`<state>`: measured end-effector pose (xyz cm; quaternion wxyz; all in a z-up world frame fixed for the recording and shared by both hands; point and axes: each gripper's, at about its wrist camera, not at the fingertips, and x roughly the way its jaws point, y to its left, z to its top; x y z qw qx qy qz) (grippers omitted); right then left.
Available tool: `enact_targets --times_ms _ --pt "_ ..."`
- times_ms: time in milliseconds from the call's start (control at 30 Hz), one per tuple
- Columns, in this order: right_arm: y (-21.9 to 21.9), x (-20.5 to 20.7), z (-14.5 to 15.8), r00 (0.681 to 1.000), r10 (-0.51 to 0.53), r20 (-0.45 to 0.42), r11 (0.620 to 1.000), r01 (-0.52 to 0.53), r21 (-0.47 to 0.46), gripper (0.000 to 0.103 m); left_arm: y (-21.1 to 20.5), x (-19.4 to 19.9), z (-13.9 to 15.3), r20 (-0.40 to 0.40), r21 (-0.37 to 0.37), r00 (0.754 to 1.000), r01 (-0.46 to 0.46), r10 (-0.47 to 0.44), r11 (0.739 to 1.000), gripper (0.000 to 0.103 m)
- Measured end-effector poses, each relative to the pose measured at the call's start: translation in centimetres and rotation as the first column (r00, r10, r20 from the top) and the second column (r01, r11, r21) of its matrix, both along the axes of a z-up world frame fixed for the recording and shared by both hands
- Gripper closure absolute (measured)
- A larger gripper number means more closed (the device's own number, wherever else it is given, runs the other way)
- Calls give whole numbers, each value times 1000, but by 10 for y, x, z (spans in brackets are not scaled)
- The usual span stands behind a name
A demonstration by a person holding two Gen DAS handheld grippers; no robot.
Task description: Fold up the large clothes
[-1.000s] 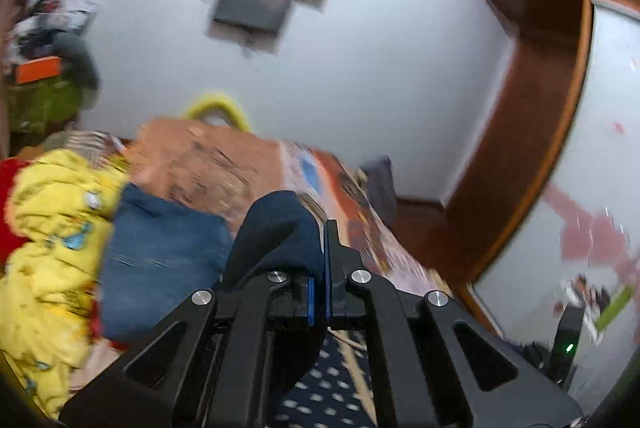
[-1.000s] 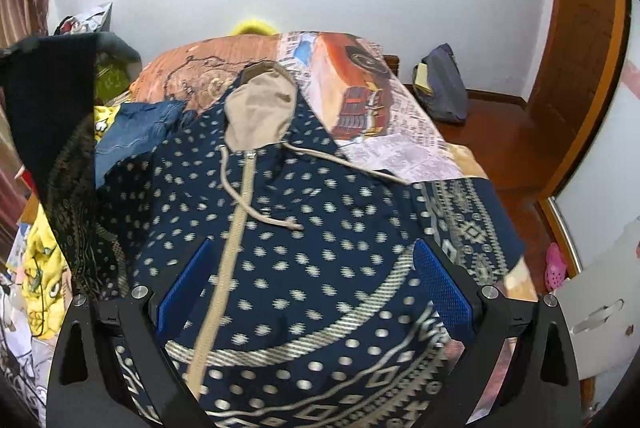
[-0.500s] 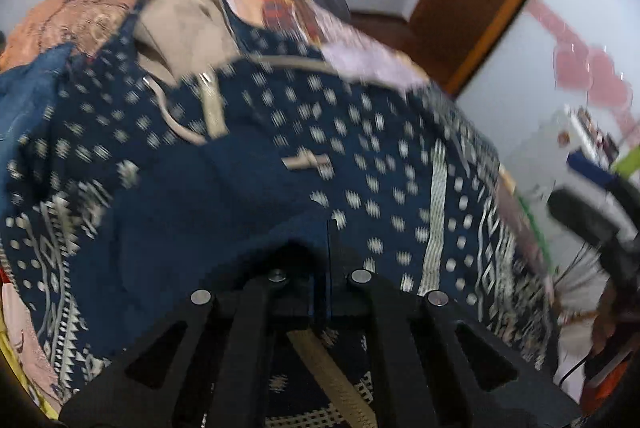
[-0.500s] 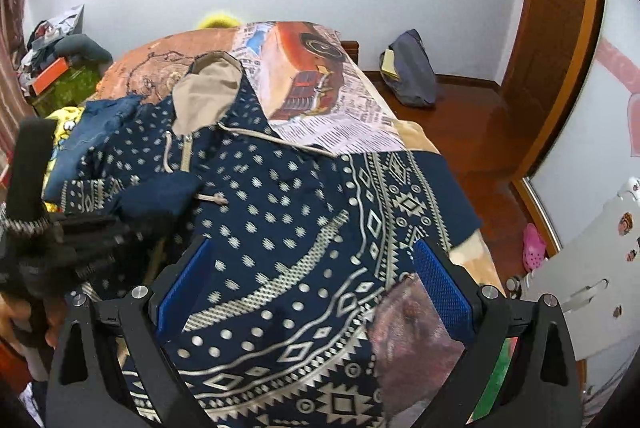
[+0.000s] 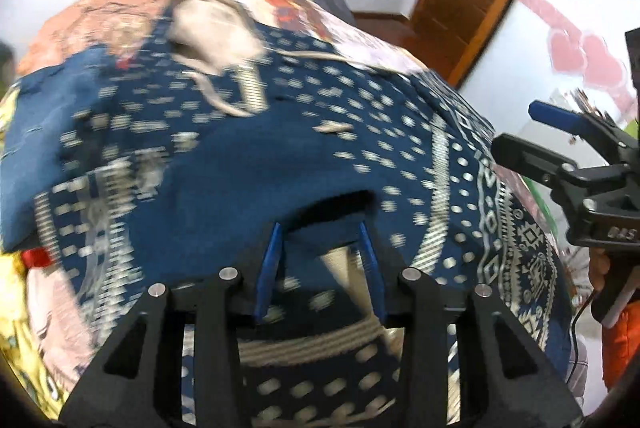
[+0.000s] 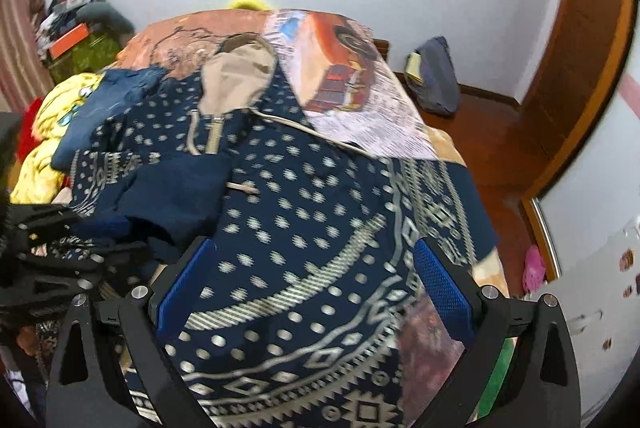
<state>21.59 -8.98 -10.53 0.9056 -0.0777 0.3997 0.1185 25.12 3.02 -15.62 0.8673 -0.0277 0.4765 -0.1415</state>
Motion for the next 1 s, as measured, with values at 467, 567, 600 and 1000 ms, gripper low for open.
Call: enact_targets --times_ms 467,567,600,1000 --pt "146 7 -34 922 376 -95 908 -387 -161 5 158 -59 -9 27 61 936 -352 351 934 55" --pt "173 9 -49 896 421 -138 876 -442 -195 6 169 -68 -22 6 78 926 -378 378 923 55" --pt "179 10 -51 891 428 -150 869 -452 -201 6 171 -72 -26 0 78 923 -384 385 920 55" --pt "213 18 -78 848 497 -182 807 -529 -263 32 180 -81 -42 -31 52 913 -404 406 913 55"
